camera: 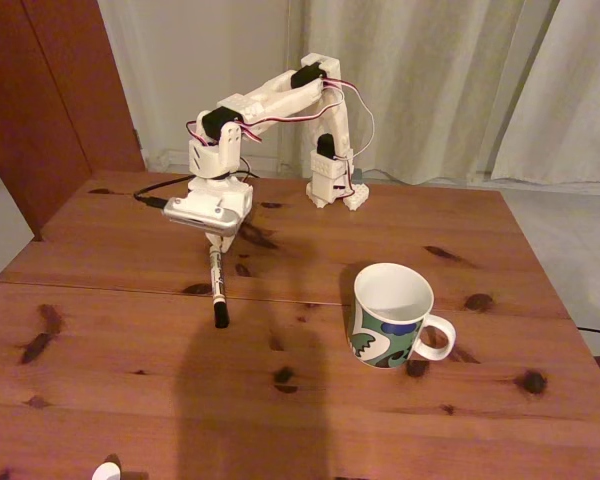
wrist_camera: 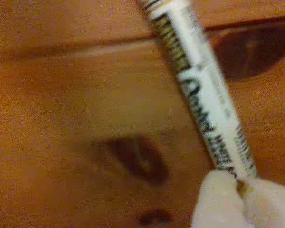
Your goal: Clean up the desk and place the pens and markers into the cup
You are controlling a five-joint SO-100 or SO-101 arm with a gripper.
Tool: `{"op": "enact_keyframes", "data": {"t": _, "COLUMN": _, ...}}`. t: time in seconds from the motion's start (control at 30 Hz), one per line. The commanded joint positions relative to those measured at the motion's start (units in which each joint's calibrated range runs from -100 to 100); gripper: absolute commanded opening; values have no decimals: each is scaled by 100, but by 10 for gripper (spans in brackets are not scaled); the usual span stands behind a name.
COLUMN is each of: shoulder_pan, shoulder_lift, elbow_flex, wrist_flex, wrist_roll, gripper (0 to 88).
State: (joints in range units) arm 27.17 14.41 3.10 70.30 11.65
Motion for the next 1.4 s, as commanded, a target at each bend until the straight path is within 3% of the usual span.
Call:
{"op": "enact_keyframes", "data": {"t": 0.0, "shoulder_pan": 21, "shoulder_lift": -46, "elbow_flex": 60, "wrist_flex": -101, "wrist_roll": 553, "gripper": 8}}
{"op": "enact_keyframes", "data": {"t": 0.17, "shoulder_pan": 29, "shoulder_lift": 69, "elbow_flex": 6, "wrist_flex": -110, "wrist_roll": 731, "gripper": 8}}
{"op": "enact_keyframes", "data": {"t": 0.6, "shoulder_pan": -27, "shoulder_lift": 1236, "elbow_flex": -1572, "wrist_flex": -50, "wrist_roll": 690, "gripper": 8}}
{"op": "enact_keyframes", "data": {"t": 0.87, "shoulder_pan": -27, "shoulder_lift": 1228, "elbow_flex": -1690, "wrist_flex": -50, "wrist_roll": 690, "gripper": 9}}
{"op": "enact_keyframes", "data": {"t": 1.23, "shoulder_pan": -35, "shoulder_lift": 1187, "elbow_flex": -1663, "wrist_flex": -41, "wrist_roll": 710, "gripper": 166}}
{"op": "enact_keyframes", "data": {"t": 1.37, "shoulder_pan": -43, "shoulder_lift": 1178, "elbow_flex": -1581, "wrist_flex": 36, "wrist_roll": 737, "gripper": 180}}
